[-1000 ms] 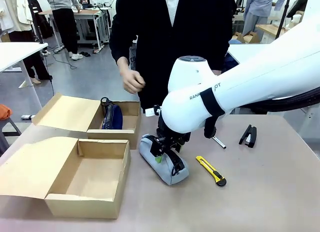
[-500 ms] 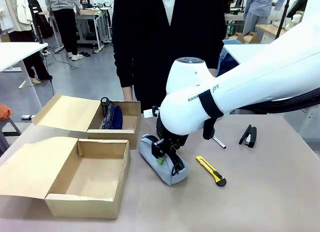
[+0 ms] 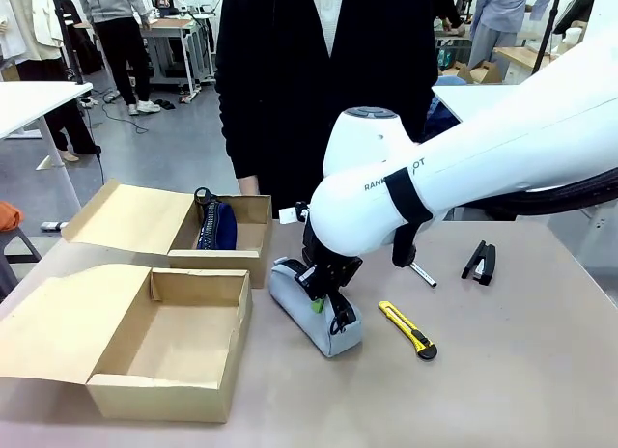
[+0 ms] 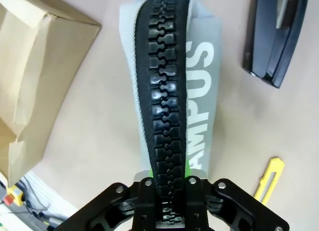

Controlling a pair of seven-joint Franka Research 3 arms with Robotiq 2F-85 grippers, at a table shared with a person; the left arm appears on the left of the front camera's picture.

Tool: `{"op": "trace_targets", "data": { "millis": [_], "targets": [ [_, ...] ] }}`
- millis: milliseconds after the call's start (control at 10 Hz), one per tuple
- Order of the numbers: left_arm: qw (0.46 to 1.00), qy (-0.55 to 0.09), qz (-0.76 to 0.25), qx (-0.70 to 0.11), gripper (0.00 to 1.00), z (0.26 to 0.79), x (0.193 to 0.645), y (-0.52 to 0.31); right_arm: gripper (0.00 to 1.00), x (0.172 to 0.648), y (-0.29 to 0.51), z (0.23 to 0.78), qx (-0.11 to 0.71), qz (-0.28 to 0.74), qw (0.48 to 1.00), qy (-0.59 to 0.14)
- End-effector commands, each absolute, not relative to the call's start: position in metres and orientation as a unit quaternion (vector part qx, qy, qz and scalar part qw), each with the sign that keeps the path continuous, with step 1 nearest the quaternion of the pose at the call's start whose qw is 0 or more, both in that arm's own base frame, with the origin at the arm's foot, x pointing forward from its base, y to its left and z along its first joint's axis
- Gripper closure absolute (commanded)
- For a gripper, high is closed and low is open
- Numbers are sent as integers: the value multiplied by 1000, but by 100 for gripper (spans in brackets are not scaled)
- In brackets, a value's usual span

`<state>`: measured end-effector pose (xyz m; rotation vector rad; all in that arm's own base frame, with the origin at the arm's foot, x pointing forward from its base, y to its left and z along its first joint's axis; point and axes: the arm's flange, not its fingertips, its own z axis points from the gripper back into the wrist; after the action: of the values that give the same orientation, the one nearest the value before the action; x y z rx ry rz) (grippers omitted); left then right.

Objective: Place items inside the box.
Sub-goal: Pick up a Pencil pouch or Stapler and place it inside the Mailer Box closest to the robot.

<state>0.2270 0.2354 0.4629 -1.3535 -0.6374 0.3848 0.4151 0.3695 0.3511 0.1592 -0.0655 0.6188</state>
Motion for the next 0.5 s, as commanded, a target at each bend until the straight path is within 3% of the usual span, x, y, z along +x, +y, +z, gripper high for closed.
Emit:
{"op": "trace_targets", "data": {
  "millis": [0, 200, 400],
  "targets": [
    [713, -296, 165, -614, 0, 464, 225, 235, 100, 407, 356, 363, 86, 291, 952, -28],
    [713, -296, 165, -614, 0, 464, 225, 235, 100, 385, 346, 392, 57, 249, 966, -34],
    [713, -296, 165, -614, 0, 464, 225, 235, 100, 329, 327, 452, 37, 195, 980, -24]
  ]
}}
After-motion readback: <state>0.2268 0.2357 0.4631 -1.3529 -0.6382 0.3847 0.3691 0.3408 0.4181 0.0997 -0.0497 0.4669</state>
